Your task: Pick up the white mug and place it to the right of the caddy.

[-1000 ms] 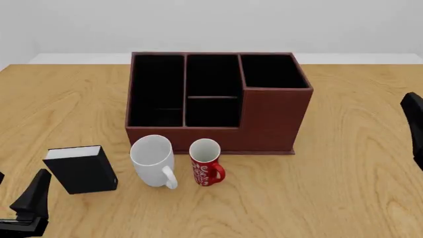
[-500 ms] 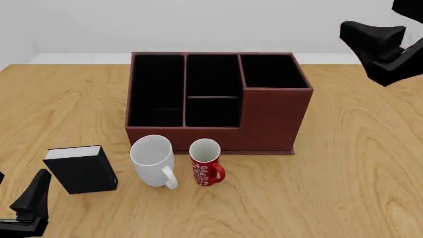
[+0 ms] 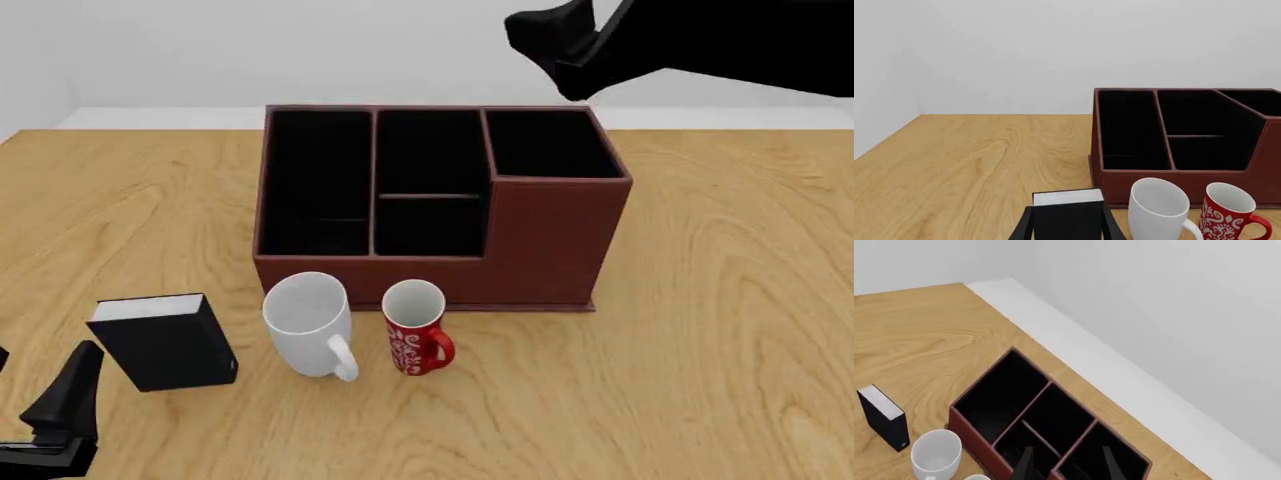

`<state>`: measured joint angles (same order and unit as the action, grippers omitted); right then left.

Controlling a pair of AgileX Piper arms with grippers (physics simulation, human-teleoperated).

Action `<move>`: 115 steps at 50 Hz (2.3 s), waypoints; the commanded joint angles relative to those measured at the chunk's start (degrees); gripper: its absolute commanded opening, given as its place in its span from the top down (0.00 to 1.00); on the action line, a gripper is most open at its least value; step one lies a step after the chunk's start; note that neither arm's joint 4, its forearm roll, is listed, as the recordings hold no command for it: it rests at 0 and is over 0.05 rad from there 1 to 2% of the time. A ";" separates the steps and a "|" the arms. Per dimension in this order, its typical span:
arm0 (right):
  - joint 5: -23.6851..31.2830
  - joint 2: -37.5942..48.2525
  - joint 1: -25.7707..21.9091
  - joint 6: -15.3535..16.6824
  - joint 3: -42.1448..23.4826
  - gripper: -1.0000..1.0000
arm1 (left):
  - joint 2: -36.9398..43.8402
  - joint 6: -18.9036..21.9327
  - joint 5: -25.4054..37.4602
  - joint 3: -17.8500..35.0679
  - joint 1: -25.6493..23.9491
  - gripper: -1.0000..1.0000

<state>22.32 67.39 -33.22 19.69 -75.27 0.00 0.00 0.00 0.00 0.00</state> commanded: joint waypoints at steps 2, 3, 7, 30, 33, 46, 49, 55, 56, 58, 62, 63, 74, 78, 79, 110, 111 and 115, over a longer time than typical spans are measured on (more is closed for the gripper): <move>4.65 8.88 -4.44 -2.21 -7.47 0.00 | 0.00 0.00 0.00 0.00 0.00 0.00; 5.30 9.68 -5.02 -2.83 -8.09 0.00 | 0.00 0.00 0.00 0.00 0.00 0.00; 6.95 12.34 -6.48 -3.52 -9.59 0.00 | 0.00 0.00 0.00 0.00 0.00 0.00; 14.24 27.39 -16.13 -8.07 -16.22 0.00 | 0.00 0.00 0.00 0.00 0.00 0.00; 14.76 28.83 -17.77 -9.81 -16.22 0.00 | 0.00 0.00 0.00 0.00 0.00 0.00; 14.68 32.06 -22.14 -14.20 -14.97 0.00 | 0.00 0.00 0.00 0.00 0.00 0.00; 14.33 32.65 -23.27 -15.72 -14.45 0.00 | 0.00 0.00 0.00 0.00 0.00 0.00; 13.37 33.37 -25.03 -18.40 -13.33 0.00 | 0.00 0.00 0.00 0.00 0.00 0.00; 13.16 33.41 -25.04 -18.29 -13.07 0.00 | 0.00 0.00 0.00 0.00 0.00 0.00; 12.81 33.61 -25.09 -18.50 -12.55 0.00 | 0.00 0.00 0.00 0.00 0.00 0.00; 12.19 34.41 -25.51 -19.35 -11.79 0.00 | 0.00 0.00 0.00 0.00 0.00 0.00; 12.13 34.48 -25.55 -19.35 -11.72 0.00 | 0.00 0.00 0.00 0.00 0.00 0.00; 11.55 35.23 -26.13 -20.66 -11.15 0.00 | 0.00 0.00 0.00 0.00 0.00 0.00; 11.50 35.62 -26.29 -20.79 -10.99 0.00 | 0.00 0.00 0.00 0.00 0.00 0.00; 11.50 35.63 -26.29 -20.79 -10.99 0.00 | 0.00 0.00 0.00 0.00 0.00 0.00; 9.36 34.52 -23.81 -21.33 -6.13 0.00 | 0.00 0.00 0.00 0.00 0.00 0.00; 9.04 34.49 -23.77 -21.66 -5.70 0.00 | 0.00 0.00 0.00 0.00 0.00 0.00; 7.83 34.18 -23.60 -22.68 -4.19 0.00 | 0.00 0.00 0.00 0.00 0.00 0.00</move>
<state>32.07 102.23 -57.58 -1.62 -82.40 0.00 0.00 0.00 0.00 0.00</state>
